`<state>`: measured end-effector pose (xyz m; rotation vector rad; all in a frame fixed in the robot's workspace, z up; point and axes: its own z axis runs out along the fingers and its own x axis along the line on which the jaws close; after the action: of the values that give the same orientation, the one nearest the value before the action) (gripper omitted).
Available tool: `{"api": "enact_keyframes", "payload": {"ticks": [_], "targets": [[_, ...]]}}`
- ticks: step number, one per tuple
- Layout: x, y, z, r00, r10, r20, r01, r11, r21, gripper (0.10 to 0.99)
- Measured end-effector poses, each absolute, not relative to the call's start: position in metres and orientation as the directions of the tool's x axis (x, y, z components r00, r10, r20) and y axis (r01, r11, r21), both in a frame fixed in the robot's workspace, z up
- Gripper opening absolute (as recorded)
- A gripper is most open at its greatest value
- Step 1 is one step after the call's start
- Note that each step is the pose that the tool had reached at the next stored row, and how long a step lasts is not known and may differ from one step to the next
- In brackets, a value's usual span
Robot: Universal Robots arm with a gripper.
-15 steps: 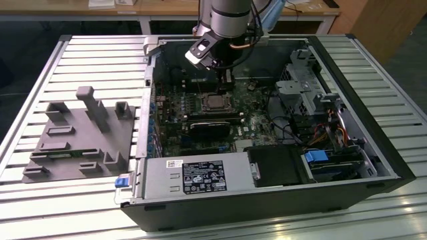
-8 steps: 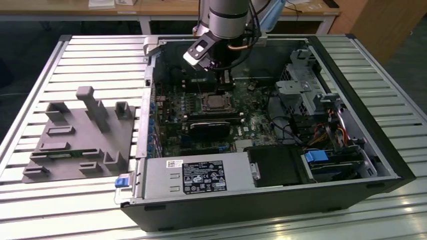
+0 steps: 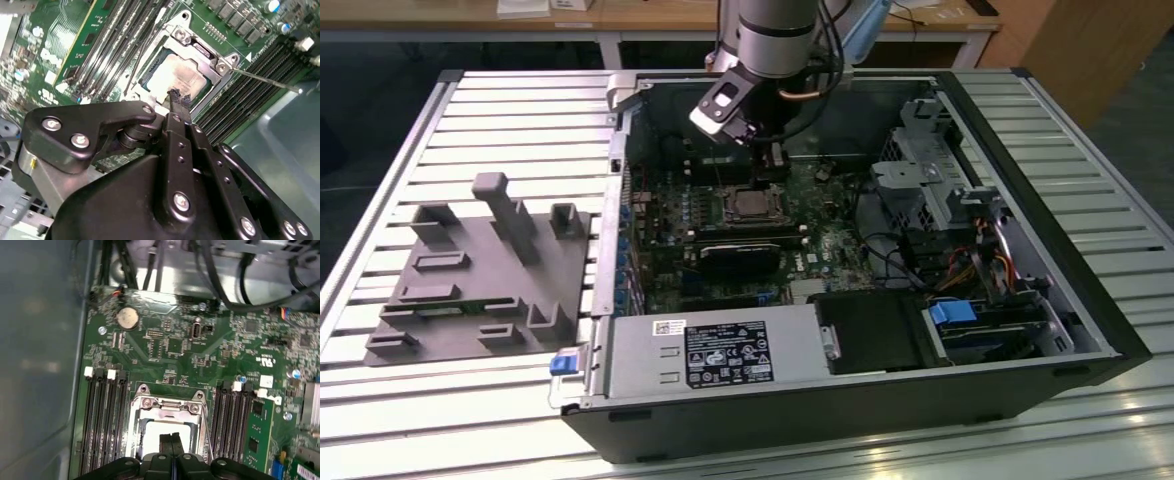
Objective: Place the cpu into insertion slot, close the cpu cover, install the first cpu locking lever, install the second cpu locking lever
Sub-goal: 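Close the cpu cover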
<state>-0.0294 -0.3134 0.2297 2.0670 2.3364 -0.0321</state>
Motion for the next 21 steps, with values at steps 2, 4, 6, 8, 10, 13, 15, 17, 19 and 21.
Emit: {"api": "enact_keyframes", "payload": {"ticks": [2,4,6,8,10,13,15,17,19,21], "targets": [[-0.0294,-0.3134,0.2296,-0.157,0.987,-0.03,0.988,0.157,-0.001,0.102],[-0.0295,-0.3134,0.2294,-0.193,0.981,-0.03,0.981,0.193,-0.001,0.102],[-0.0294,-0.3134,0.2294,-0.228,0.973,-0.03,0.974,0.228,-0.001,0.102],[-0.0294,-0.3134,0.2293,-0.264,0.964,-0.03,0.964,0.264,-0.001,0.102],[-0.0294,-0.3134,0.2291,-0.299,0.954,-0.03,0.954,0.299,-0.001,0.102],[-0.0294,-0.3134,0.229,-0.35,0.936,-0.03,0.937,0.35,-0.001,0.102],[-0.0294,-0.3134,0.229,-0.383,0.923,-0.03,0.924,0.383,-0.001,0.102],[-0.0295,-0.3134,0.2288,-0.434,0.9,-0.03,0.901,0.434,-0.001,0.102],[-0.0294,-0.3134,0.2287,-0.466,0.884,-0.03,0.885,0.466,-0.001,0.102],[-0.0294,-0.3134,0.2286,-0.498,0.867,-0.03,0.867,0.498,-0.001,0.102]]}}
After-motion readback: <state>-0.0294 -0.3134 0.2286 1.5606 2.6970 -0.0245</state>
